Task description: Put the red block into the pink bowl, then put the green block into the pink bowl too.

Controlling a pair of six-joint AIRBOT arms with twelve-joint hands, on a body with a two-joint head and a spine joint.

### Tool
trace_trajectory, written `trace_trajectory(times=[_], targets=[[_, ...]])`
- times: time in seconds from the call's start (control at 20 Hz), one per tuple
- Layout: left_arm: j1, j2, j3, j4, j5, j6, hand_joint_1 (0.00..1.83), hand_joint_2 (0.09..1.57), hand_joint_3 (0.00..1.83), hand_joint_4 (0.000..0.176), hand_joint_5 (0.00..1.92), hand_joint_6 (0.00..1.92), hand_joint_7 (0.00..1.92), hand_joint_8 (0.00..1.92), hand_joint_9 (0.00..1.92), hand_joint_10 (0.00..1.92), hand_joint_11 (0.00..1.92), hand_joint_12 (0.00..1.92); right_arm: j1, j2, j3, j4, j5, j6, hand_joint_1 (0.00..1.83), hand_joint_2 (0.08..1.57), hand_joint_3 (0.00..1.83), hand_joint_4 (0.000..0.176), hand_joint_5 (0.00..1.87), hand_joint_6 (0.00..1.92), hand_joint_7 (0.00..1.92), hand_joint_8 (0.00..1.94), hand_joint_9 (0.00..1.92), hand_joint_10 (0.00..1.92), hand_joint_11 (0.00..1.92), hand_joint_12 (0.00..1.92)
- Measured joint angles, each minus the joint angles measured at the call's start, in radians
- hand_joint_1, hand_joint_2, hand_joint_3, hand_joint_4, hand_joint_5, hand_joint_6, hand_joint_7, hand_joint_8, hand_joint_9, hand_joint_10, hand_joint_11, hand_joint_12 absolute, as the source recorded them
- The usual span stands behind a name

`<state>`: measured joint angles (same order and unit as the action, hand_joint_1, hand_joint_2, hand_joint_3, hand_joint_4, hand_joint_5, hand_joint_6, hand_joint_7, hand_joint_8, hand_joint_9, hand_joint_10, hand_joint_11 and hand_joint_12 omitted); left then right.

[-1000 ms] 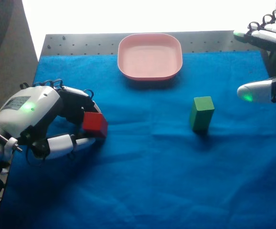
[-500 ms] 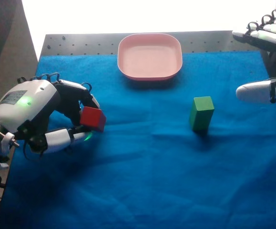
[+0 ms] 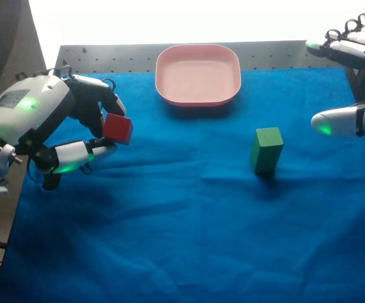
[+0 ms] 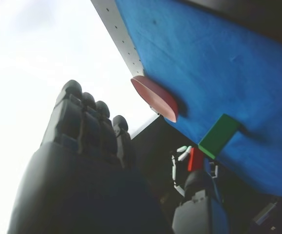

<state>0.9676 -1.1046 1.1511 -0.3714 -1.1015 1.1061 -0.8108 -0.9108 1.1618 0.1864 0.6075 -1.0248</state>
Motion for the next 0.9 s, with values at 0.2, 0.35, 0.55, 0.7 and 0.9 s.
trace_trajectory(times=[0.2,0.35,0.55,0.7,0.9], targets=[[-0.029,0.0,0.031,-0.005,0.021,0.0,1.25,1.07,0.0,0.0,0.96,0.96,1.17,0.72,1.22,0.01,0.62,1.12,0.0,0.0,0.0,0.0,0.0,0.0,0.03,0.87,0.0,0.093,0.07,0.0,0.07,0.0,0.01,0.0,0.0,0.02],[-0.066,0.0,0.06,-0.004,0.048,0.0,1.23,1.09,0.0,0.005,0.97,0.94,1.1,0.85,1.2,0.0,0.56,1.23,0.0,0.0,0.0,0.0,0.0,0.0,0.0,0.89,0.0,0.079,0.06,0.0,0.11,0.01,0.07,0.02,0.04,0.05],[-0.103,0.0,0.09,0.006,0.083,0.0,1.23,1.09,0.0,0.012,1.02,0.85,1.06,0.93,1.21,0.03,0.6,1.26,0.0,-0.003,0.0,0.0,0.0,0.0,0.0,0.9,0.0,0.07,0.07,0.0,0.06,0.0,0.03,0.0,0.02,0.06],[-0.138,0.0,0.113,0.015,0.114,0.0,1.23,1.07,0.0,0.016,1.04,0.82,1.09,0.87,1.23,0.04,0.7,1.24,0.0,-0.008,0.0,0.0,0.0,0.0,0.01,0.96,0.0,0.043,0.08,0.0,0.07,0.0,0.05,0.0,0.0,0.18],[-0.181,0.0,0.135,0.03,0.126,0.0,1.27,1.08,0.0,0.0,1.13,0.53,1.05,1.09,1.1,0.53,0.63,1.48,0.0,-0.019,0.005,-0.002,0.001,0.0,0.0,0.98,0.0,0.035,0.08,0.0,0.08,0.0,0.07,0.01,0.0,0.3]])
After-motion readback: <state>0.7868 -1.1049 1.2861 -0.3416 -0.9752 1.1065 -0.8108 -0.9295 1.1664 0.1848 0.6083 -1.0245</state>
